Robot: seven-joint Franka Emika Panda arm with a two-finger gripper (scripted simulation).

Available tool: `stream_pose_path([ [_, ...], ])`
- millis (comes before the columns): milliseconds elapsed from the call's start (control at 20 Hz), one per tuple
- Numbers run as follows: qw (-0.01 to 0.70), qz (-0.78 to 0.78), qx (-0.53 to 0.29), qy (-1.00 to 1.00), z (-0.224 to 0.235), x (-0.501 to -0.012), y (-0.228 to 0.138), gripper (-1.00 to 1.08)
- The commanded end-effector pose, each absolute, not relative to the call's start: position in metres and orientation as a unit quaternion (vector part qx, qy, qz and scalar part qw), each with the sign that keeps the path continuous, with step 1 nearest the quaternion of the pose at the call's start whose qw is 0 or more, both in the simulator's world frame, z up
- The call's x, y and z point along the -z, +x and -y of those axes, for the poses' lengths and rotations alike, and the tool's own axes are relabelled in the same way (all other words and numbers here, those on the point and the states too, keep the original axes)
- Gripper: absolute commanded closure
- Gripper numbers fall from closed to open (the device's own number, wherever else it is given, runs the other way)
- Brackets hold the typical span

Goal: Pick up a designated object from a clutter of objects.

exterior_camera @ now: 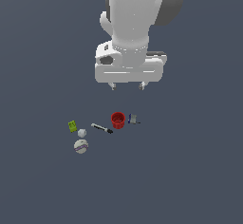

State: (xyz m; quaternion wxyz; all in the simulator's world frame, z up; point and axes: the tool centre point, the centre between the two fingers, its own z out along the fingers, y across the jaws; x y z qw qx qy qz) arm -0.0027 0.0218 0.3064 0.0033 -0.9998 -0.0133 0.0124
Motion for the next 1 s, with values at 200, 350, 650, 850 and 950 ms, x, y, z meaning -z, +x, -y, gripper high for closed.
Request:
stream_pose_path([
  [200,0.007,0.01,-0.021,-1.0,-0.023,-0.301,-0.006,-0.92],
  [350,0.013,0.005,-0.033,-0.999,-0.025,-0.294,-0.01,-0.92],
  [650,0.014,0.004,-0.035,-0.999,-0.024,-0.292,-0.01,-0.92],
  [850,0.015,0.007,-0.034,-0.999,-0.018,-0.286,-0.003,-0.92],
  [950,0.015,0.009,-0.032,-0.999,-0.013,-0.282,0.003,-0.92],
])
